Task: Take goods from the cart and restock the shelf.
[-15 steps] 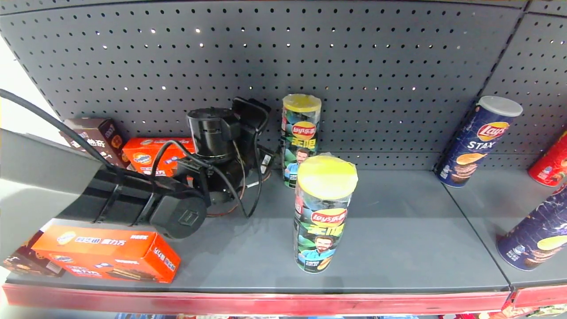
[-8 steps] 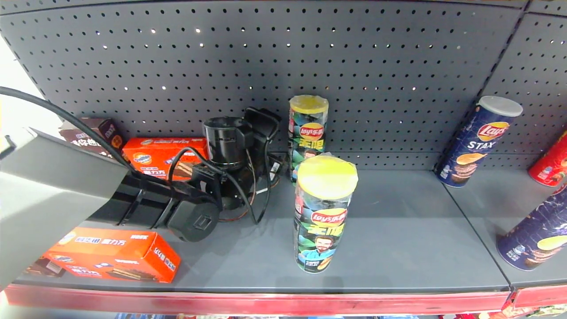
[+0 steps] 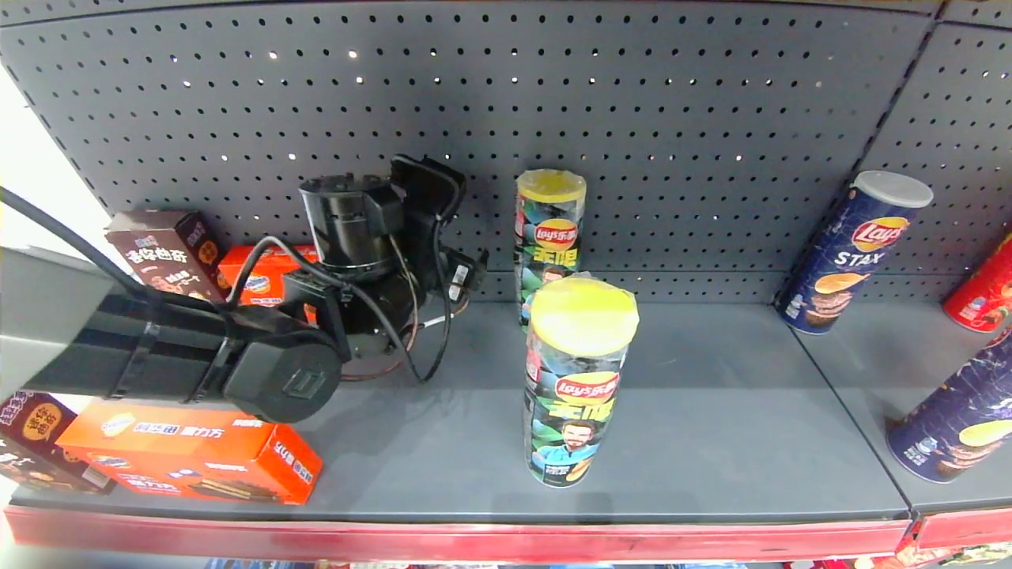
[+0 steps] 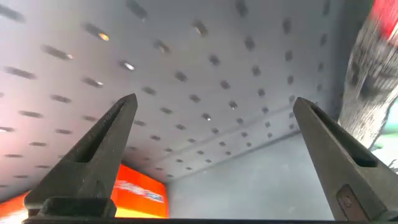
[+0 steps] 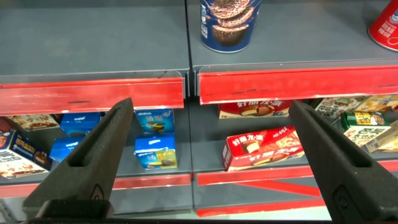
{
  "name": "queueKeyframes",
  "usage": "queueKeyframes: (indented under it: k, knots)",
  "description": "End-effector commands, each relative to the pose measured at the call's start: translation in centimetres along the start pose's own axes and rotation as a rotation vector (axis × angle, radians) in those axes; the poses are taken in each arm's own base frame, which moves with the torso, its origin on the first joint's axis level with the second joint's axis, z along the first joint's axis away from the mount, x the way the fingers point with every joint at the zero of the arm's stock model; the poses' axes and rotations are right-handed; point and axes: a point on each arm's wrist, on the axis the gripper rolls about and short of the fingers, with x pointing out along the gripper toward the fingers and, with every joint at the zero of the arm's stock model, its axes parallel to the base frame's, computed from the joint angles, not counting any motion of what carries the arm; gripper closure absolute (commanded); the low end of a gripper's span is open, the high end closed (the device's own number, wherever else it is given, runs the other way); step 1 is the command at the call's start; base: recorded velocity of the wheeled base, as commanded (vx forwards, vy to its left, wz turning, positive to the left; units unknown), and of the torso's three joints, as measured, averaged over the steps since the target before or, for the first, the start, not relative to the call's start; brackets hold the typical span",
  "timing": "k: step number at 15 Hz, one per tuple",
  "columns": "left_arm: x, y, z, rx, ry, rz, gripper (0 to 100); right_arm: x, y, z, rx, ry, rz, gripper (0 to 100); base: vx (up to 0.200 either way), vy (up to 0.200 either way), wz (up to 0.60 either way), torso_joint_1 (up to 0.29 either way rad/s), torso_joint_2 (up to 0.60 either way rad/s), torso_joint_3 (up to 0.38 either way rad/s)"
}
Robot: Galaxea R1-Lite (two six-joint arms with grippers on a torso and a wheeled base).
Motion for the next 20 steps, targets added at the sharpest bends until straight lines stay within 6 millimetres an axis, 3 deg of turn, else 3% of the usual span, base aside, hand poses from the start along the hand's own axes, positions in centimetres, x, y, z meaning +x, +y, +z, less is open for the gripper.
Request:
queueKeyframes:
  k: [1, 7, 9, 12, 16, 17, 20]
  knots:
    - [-1.8, 1.4, 2.2, -0.024, -0.054, 0.015, 0, 0.0, 0.0, 0.0, 0.0, 0.003, 0.0, 0, 0.0, 0.0, 0.0, 0.0, 0.0, 0.0]
    - [-5.9, 2.1, 3.4, -0.036, -0.084, 0.0, 0, 0.0, 0.0, 0.0, 0.0, 0.002, 0.0, 0, 0.0, 0.0, 0.0, 0.0, 0.0, 0.0]
    - [-8.8, 2.5, 4.6, -0.048, -0.123, -0.011, 0, 0.0, 0.0, 0.0, 0.0, 0.002, 0.0, 0, 0.0, 0.0, 0.0, 0.0, 0.0, 0.0]
    - [-13.3, 3.8, 4.6, -0.059, -0.154, -0.029, 0, 0.0, 0.0, 0.0, 0.0, 0.002, 0.0, 0, 0.0, 0.0, 0.0, 0.0, 0.0, 0.0]
    - [-20.8, 6.9, 3.1, -0.075, -0.195, 0.018, 0, 0.0, 0.0, 0.0, -0.002, 0.003, 0.002, 0, 0.0, 0.0, 0.0, 0.0, 0.0, 0.0]
    - [-23.7, 8.0, 2.1, -0.089, -0.223, 0.021, 0, 0.0, 0.0, 0.0, -0.002, 0.005, 0.002, 0, 0.0, 0.0, 0.0, 0.0, 0.0, 0.0]
    - [-29.3, 9.4, -2.5, -0.072, -0.252, 0.027, 0, 0.0, 0.0, 0.0, -0.002, 0.002, 0.002, 0, 0.0, 0.0, 0.0, 0.0, 0.0, 0.0]
